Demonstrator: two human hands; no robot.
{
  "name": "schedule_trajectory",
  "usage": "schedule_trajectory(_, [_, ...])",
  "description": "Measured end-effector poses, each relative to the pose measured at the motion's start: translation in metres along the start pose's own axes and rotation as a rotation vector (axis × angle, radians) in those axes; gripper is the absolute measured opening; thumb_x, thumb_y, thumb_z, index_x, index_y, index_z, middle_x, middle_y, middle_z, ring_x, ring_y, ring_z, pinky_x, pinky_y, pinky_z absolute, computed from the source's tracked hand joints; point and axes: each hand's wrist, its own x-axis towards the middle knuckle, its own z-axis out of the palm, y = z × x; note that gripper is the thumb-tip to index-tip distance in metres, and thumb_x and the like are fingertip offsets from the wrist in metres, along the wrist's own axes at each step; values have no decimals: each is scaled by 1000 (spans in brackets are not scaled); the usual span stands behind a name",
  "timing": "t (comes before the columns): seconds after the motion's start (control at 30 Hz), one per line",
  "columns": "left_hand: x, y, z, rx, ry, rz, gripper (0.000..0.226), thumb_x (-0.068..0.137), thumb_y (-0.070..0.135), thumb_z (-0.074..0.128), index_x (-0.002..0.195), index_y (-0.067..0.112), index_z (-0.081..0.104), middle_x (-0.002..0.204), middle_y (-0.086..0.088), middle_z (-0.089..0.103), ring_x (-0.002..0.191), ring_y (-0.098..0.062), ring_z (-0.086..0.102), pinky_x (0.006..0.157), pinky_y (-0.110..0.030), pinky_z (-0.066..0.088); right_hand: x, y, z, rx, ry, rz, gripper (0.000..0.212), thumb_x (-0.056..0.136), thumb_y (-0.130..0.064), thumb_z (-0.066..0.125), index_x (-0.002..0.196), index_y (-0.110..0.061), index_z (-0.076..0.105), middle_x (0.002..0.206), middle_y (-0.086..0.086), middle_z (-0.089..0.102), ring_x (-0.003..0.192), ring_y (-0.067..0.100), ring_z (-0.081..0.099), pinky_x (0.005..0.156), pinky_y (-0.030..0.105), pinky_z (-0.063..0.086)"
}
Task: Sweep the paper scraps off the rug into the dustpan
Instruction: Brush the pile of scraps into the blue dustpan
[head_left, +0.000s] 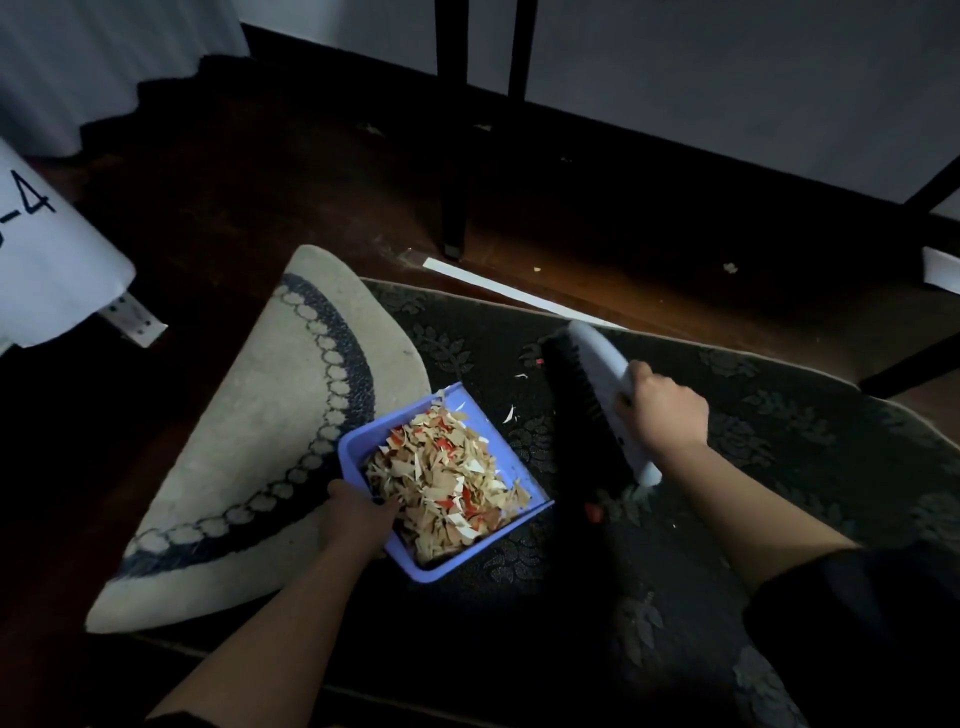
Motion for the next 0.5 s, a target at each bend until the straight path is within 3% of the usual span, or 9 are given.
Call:
schedule_trajectory(0.17, [6,1,3,-1,1,17,54,89,23,65,120,-6,32,127,-26,52,113,-37,54,79,-36,41,31,-12,11,-22,-57,63,25,97,-23,45,118,-8,46,99,13,66,86,34,64,53,28,32])
schedule_trajectory(0.37, [14,-4,6,-27,21,26,49,87,21,65,116,-5,34,123,-26,53,111,-36,56,75,-32,38,39,-18,9,-91,-159,-270,43,92,-39,51,132,-26,43,110,9,65,96,32,63,68,32,42])
schedule_trajectory(0.5, [14,-4,6,-44,19,29,52,86,19,67,118,-6,34,125,-27,52,113,-38,55,77,-36,40,23,-9,2,-104,-167,-444,47,92,-46,47,137,-34,39,114,0,65,98,27,64,70,31,47])
